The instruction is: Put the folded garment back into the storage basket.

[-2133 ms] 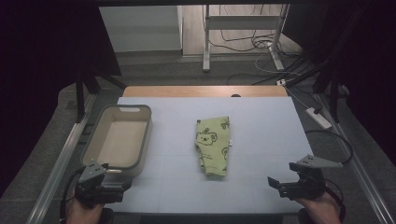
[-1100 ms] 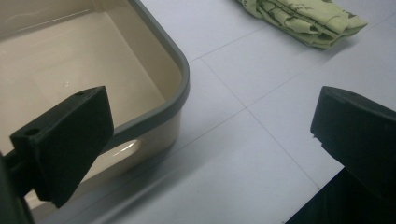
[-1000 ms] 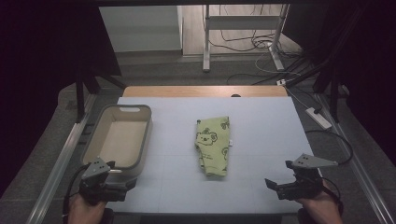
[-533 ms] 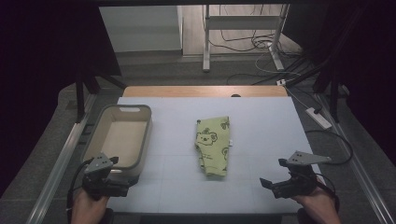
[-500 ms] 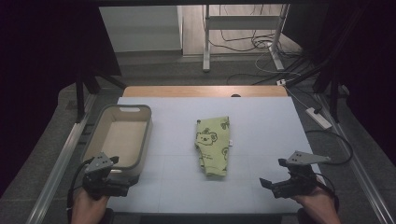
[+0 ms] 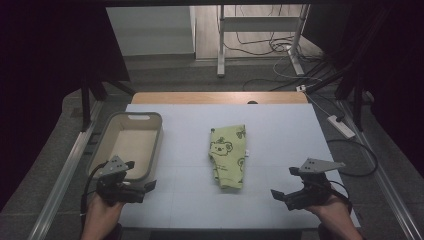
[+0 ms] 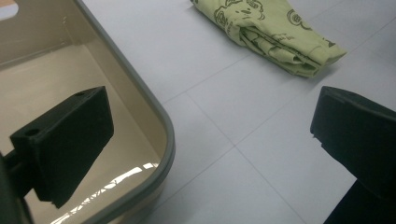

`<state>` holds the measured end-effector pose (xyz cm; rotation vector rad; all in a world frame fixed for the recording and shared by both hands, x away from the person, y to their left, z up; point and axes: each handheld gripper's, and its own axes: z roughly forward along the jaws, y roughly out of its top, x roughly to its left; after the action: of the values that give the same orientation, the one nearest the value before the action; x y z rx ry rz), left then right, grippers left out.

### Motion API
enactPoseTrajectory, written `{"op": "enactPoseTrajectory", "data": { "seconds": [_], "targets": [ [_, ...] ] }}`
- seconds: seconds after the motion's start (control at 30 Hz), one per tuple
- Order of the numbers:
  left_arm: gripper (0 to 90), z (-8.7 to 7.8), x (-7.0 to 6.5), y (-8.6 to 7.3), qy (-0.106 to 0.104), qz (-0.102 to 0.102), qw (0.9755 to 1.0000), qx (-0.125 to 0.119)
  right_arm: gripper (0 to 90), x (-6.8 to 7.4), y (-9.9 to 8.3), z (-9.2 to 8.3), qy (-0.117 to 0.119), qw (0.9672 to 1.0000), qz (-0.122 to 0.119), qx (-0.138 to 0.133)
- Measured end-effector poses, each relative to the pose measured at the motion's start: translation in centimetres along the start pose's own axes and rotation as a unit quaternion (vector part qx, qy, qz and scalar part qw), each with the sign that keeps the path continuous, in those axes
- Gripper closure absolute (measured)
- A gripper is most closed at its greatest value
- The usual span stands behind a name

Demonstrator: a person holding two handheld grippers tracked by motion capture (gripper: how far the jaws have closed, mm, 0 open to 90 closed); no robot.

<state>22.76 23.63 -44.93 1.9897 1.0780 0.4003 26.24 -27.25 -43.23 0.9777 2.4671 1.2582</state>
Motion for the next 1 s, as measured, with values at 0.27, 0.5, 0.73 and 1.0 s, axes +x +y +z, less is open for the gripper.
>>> {"op": "enactPoseTrajectory", "data": {
  "seconds": [0.27,0.5,0.73,1.0],
  "targets": [
    [0.0,1.5,-0.4,1.7,-0.008,0.006,0.9999,0.008,0.0,0.3,0.4,0.9,0.008,0.9999,-0.007,0.006],
    [0.0,2.8,-0.7,3.3,-0.010,0.014,0.9998,0.006,0.0,0.3,0.5,1.4,0.011,0.9998,-0.008,0.012],
    [0.0,4.5,-0.9,4.7,-0.020,0.021,0.9995,0.010,0.0,0.6,0.8,2.3,0.017,0.9995,-0.015,0.020],
    [0.0,6.3,-0.9,6.2,-0.021,0.028,0.9993,0.014,0.0,0.7,1.2,3.1,0.022,0.9992,-0.022,0.026]
  ]
}}
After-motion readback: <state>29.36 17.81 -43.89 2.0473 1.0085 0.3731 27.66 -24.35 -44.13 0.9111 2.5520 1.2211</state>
